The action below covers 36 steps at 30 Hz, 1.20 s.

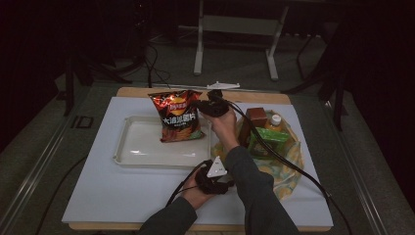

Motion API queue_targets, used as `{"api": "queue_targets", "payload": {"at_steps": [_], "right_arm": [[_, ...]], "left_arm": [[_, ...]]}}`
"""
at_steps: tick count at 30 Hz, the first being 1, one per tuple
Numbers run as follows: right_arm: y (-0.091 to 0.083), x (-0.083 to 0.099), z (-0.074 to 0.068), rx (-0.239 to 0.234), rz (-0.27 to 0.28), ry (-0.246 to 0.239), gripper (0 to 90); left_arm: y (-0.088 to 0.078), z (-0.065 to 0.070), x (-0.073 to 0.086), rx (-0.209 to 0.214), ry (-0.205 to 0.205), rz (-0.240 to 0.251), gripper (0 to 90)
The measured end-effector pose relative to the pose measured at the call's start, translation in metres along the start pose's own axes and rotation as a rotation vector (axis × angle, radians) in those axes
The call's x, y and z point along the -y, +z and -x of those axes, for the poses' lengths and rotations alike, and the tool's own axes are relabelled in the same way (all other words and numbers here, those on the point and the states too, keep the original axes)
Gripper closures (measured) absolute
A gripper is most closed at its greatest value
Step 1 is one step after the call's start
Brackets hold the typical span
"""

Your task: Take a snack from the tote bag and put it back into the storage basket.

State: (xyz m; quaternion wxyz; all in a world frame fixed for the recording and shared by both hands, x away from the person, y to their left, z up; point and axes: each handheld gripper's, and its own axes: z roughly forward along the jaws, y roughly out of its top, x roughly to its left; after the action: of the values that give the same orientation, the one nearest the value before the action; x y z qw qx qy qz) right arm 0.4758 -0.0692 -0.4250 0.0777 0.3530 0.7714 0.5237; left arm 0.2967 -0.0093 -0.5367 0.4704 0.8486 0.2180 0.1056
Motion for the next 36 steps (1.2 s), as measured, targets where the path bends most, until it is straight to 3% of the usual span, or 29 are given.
{"api": "queue_targets", "payload": {"at_steps": [4, 10, 23, 29, 36], "right_arm": [[0.003, 0.005, 0.005, 0.011, 0.006, 0.024, 89.5], [-0.002, 0.004, 0.013, 0.085, 0.022, 0.037, 89.7], [-0.003, 0.004, 0.019, 0.098, 0.045, 0.074, 88.3], [-0.004, 0.001, 0.021, 0.095, 0.038, 0.086, 78.4], [-0.007, 0.002, 0.019, 0.136, 0.014, 0.043, 64.9]], "left_arm": [[0.0, 0.0, 0.0, 0.002, -0.001, 0.001, 51.4], [0.0, 0.0, 0.0, 0.004, -0.003, 0.004, 51.4], [0.0, 0.0, 0.0, 0.006, -0.005, 0.005, 51.4], [0.0, 0.0, 0.0, 0.005, -0.004, 0.005, 51.4], [0.0, 0.0, 0.0, 0.005, -0.002, 0.003, 51.4]]}}
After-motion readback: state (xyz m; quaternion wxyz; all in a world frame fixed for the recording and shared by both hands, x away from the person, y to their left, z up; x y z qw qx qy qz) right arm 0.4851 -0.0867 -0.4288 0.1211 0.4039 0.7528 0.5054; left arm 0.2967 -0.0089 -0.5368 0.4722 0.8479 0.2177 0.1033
